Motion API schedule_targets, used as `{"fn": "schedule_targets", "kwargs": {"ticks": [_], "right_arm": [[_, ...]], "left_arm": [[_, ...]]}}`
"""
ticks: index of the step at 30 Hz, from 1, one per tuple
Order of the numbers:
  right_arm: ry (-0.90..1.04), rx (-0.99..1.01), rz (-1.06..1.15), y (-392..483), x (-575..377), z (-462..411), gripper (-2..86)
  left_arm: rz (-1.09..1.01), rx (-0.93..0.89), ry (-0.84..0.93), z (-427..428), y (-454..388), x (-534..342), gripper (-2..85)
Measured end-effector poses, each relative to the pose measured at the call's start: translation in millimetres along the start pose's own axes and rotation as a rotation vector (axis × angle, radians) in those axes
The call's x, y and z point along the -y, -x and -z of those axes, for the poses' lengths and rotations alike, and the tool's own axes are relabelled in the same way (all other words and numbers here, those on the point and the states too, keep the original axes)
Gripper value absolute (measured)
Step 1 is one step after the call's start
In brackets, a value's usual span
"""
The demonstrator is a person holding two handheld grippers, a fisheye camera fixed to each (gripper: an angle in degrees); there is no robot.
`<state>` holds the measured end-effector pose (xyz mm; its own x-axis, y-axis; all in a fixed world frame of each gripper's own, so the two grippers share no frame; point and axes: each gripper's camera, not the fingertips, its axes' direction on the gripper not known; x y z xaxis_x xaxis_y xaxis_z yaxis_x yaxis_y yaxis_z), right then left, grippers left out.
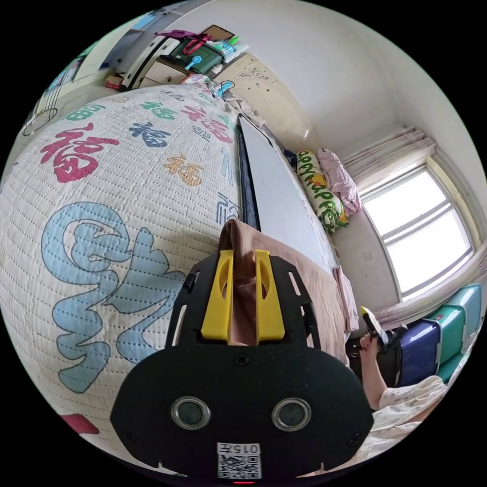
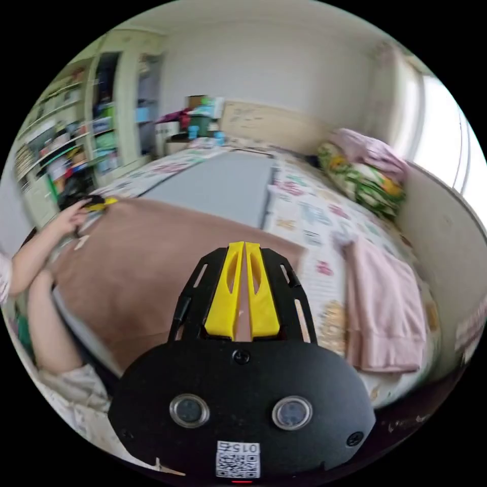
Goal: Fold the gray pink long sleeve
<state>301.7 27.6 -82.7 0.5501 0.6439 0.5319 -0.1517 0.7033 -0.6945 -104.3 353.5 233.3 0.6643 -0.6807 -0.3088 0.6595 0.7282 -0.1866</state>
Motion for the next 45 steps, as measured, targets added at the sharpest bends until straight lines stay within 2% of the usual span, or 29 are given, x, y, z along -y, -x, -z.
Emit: {"fn": "schedule_targets", "kwargs": {"ticks": [2,5,6,12,14,18,22,25,27,29,32,36,39,42,45], "right_arm": [[0.015,0.269,0.158,80.3,0.1,-8.9,4.9],[0.041,0.53,0.314,163.7,-6.6,-27.4,7.6],[0.049,0.557,0.339,176.1,-8.9,-32.9,8.0],[0.268,0.494,0.48,235.6,-41.5,-108.8,10.8],[0.307,0.405,0.468,231.1,-56.8,-124.5,8.0],[0.308,0.383,0.471,221.4,-68.8,-127.4,2.3],[0.25,0.483,0.427,206.7,-70.2,-117.8,0.7],[0.344,0.477,0.393,200.3,-77.9,-148.8,0.9],[0.327,0.542,0.292,181.8,-81.2,-157.5,1.4],[0.302,0.609,0.221,155.8,-82.8,-150.0,2.9],[0.246,0.718,0.156,113.0,-97.8,-124.5,5.6],[0.171,0.697,0.02,40.5,-126.6,-90.9,6.1],[0.121,0.604,-0.155,-28.5,-155.2,-67.4,5.6],[0.057,0.44,-0.329,-84.9,-186.8,-41.6,5.9],[0.056,0.248,-0.474,-124.7,-212.8,-24.2,8.4]], "left_arm": [[0.018,-0.044,-0.012,4.5,7.7,-1.7,6.3],[0.0,-0.066,0.016,11.3,11.1,3.8,6.0],[0.002,-0.072,0.009,13.7,11.7,3.0,5.9],[0.026,-0.09,-0.028,35.1,12.8,7.4,5.0],[0.047,-0.107,0.0,35.6,14.2,11.2,3.5],[0.032,-0.105,-0.018,45.3,6.5,18.3,0.8],[-0.072,0.043,-0.03,60.3,-29.4,31.0,-0.1],[-0.156,0.201,0.028,56.8,-55.0,34.0,0.2],[-0.213,0.284,0.048,56.5,-74.2,32.7,0.9],[-0.287,0.391,0.071,61.3,-99.4,28.9,2.4],[-0.327,0.436,0.058,84.8,-118.9,18.2,6.4],[-0.362,0.404,-0.061,143.5,-154.3,-1.8,7.6],[-0.479,0.282,-0.126,176.6,-208.9,-24.7,6.8],[-0.605,0.164,-0.064,168.8,-266.8,-51.7,6.2],[-0.714,0.078,0.086,131.7,-325.0,-62.9,6.3]]}}
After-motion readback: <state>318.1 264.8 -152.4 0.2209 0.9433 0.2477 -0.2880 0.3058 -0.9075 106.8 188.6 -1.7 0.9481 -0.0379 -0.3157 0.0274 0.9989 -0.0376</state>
